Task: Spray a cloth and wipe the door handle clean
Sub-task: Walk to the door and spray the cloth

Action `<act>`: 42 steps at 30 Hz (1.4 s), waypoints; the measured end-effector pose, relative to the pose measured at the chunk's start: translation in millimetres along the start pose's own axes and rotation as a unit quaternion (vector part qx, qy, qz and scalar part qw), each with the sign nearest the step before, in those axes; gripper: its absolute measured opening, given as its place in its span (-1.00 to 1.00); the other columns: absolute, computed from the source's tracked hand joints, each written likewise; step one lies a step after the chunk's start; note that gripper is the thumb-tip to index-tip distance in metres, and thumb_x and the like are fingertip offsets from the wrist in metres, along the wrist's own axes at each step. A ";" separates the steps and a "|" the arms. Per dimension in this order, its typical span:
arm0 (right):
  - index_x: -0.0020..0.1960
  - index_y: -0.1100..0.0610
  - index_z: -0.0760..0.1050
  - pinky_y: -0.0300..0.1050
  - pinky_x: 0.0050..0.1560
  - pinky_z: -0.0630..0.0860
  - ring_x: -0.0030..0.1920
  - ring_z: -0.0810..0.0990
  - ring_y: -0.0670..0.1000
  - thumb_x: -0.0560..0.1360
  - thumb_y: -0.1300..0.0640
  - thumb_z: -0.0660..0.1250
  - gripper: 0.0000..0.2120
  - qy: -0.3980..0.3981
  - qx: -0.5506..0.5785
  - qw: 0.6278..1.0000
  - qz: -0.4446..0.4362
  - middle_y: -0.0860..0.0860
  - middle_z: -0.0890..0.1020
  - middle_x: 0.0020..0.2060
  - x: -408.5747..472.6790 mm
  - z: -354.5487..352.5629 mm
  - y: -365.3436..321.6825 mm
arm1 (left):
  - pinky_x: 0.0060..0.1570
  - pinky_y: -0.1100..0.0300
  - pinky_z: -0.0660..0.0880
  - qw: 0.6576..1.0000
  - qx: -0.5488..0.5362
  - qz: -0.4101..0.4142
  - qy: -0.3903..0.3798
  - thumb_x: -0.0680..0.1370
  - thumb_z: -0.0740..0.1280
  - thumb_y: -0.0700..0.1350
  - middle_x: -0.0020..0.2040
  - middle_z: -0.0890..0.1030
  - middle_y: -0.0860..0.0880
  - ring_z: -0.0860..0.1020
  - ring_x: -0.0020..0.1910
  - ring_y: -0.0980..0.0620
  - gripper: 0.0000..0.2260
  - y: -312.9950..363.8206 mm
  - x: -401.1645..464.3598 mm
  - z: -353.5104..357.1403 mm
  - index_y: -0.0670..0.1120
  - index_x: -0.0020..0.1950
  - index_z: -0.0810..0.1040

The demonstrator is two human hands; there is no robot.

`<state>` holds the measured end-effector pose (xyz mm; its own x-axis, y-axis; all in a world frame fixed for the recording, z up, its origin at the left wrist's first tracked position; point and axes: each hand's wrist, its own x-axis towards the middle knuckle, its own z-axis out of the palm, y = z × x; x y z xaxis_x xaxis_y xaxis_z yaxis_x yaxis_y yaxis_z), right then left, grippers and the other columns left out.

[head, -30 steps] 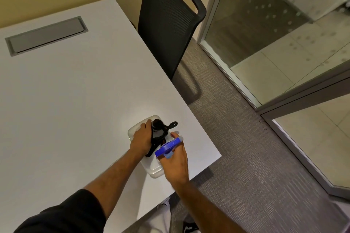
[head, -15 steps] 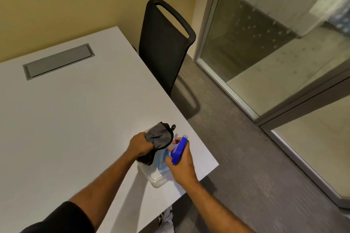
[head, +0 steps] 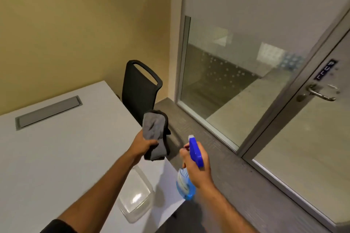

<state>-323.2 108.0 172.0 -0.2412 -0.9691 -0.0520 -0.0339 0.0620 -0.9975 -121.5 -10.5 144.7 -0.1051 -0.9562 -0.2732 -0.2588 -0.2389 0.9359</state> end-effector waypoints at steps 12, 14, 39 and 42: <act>-0.11 0.20 0.51 -0.14 -0.39 0.51 -0.45 0.51 -0.01 0.57 -0.03 0.37 -0.72 0.035 -0.086 0.996 -0.015 0.09 0.54 -0.39 -39.0 -199.3 -61.5 | 0.28 -0.14 0.54 0.993 -0.097 0.061 -0.040 0.35 0.58 -0.31 0.32 0.55 -0.13 0.56 0.25 -0.13 -0.27 115.6 -31.3 234.8 -0.08 0.44 0.35; -0.08 0.20 0.53 -0.16 -0.38 0.53 -0.42 0.53 -0.02 0.57 -0.03 0.38 -0.73 0.045 -0.087 0.995 0.002 0.09 0.58 -0.35 -46.4 -219.3 -61.9 | 0.28 -0.17 0.54 0.992 -0.106 0.060 -0.042 0.38 0.55 -0.31 0.31 0.57 -0.13 0.57 0.25 -0.14 -0.31 124.2 -33.9 261.6 -0.08 0.44 0.37; -0.25 0.20 0.56 -0.15 -0.45 0.49 -0.50 0.49 0.00 0.46 -0.04 0.40 -0.70 0.203 0.002 0.979 -0.026 0.06 0.57 -0.45 -28.8 -266.3 -80.8 | 0.17 0.01 0.57 0.971 -0.210 0.039 -0.109 0.68 0.13 0.15 0.20 0.65 -0.04 0.63 0.16 0.00 -0.78 173.1 8.6 354.5 0.14 0.17 0.51; -0.25 0.23 0.53 -0.14 -0.45 0.50 -0.51 0.49 -0.01 0.52 0.00 0.40 -0.68 0.181 -0.020 0.983 -0.033 0.05 0.53 -0.48 -25.2 -265.5 -80.3 | 0.24 -0.02 0.55 0.973 -0.197 0.044 -0.112 0.66 0.11 0.19 0.21 0.64 -0.02 0.62 0.19 0.01 -0.75 174.2 12.6 356.0 0.15 0.11 0.53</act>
<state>-571.9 190.8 266.2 -0.5660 -0.8234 0.0396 -0.0967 0.0186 -0.9951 -509.7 -4.0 225.1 -0.3276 -0.9260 -0.1876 0.1441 -0.2452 0.9587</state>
